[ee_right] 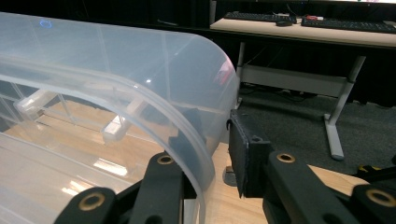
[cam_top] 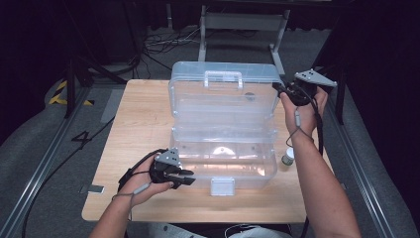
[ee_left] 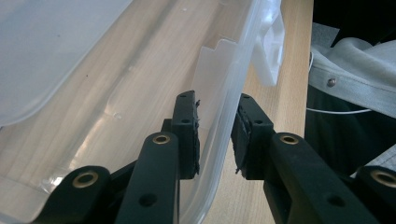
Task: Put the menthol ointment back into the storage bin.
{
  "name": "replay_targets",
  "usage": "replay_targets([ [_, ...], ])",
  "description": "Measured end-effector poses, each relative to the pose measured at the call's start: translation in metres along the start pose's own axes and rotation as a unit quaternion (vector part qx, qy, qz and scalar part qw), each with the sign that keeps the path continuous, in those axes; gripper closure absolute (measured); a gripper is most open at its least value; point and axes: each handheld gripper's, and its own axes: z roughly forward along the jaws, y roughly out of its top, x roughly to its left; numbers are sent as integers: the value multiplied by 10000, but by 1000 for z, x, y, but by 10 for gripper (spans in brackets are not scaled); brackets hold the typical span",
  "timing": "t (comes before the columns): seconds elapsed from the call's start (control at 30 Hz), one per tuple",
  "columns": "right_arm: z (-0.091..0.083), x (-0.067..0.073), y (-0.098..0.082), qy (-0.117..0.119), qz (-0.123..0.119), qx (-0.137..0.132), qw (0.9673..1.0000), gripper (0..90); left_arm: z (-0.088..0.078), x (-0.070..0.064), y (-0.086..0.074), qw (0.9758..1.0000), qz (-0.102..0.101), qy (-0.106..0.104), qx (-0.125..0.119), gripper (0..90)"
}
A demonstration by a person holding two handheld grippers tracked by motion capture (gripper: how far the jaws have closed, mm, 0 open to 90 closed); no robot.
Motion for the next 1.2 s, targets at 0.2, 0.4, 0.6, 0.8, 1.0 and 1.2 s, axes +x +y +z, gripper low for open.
replay_targets([
  [0.2,3,0,0,-80,-15,-59,9999,760,0,0,-1,10000,55,13,-32,737],
  [0.4,6,1,-2,-209,-11,-161,9997,775,0,0,-1,9999,83,7,-61,737],
  [0.6,11,1,-3,-269,1,-214,9994,782,0,0,-2,9999,38,-18,-91,736],
  [0.8,17,0,-3,-330,-1,-211,9992,790,0,0,-2,9999,13,-29,-102,734],
  [1.0,23,-4,-1,-312,18,-125,9994,794,0,0,-3,9999,21,-31,-154,730],
  [1.2,31,-6,1,-305,85,-60,9995,796,0,0,-4,9998,110,4,-184,730],
])
